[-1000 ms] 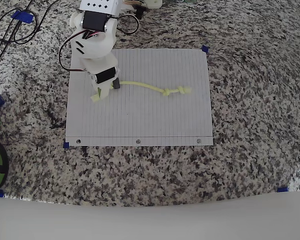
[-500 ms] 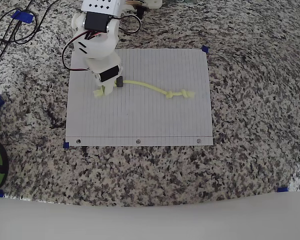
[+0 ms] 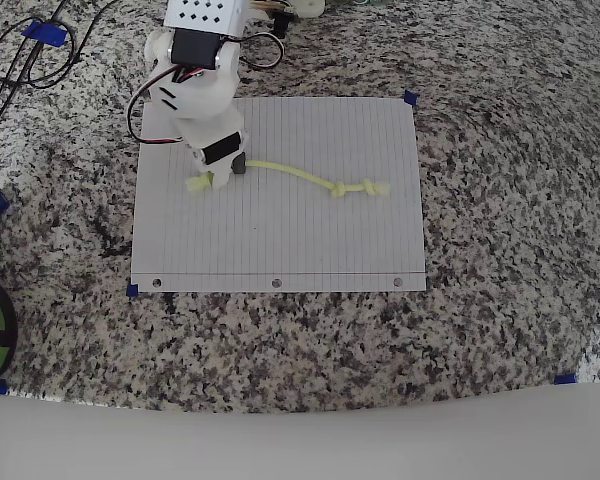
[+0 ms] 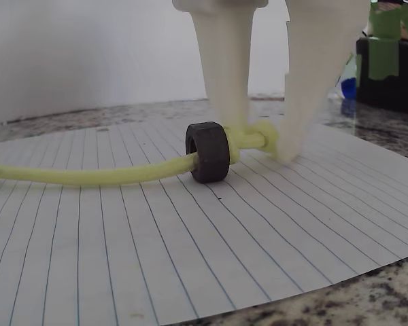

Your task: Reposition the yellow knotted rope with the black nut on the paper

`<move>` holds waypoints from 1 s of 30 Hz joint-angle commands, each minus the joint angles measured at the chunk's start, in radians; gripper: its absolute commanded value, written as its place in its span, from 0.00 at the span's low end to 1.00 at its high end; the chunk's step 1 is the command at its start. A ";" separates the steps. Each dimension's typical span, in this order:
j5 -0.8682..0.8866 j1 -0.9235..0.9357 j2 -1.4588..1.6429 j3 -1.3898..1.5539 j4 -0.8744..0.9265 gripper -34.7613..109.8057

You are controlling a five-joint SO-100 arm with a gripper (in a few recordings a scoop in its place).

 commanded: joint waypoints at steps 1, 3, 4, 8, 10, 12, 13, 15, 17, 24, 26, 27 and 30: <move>0.003 0.000 0.009 -0.028 0.000 0.41; 0.005 0.000 0.009 -0.028 0.000 0.30; 0.005 0.000 0.009 -0.028 -0.002 0.24; 0.005 0.000 0.015 -0.028 -0.005 0.24; 0.005 0.003 0.026 -0.028 -0.005 0.24; 0.006 0.009 0.051 -0.028 -0.005 0.24; 0.006 0.015 0.069 -0.026 -0.006 0.24; 0.006 0.035 0.120 -0.021 -0.020 0.24; 0.014 0.060 0.192 -0.015 -0.040 0.24; 0.333 0.138 0.528 0.126 -0.140 0.24; 0.433 0.167 0.632 0.187 -0.207 0.24; 0.491 0.183 0.686 0.219 -0.247 0.24; 0.621 0.221 0.815 0.296 -0.387 0.24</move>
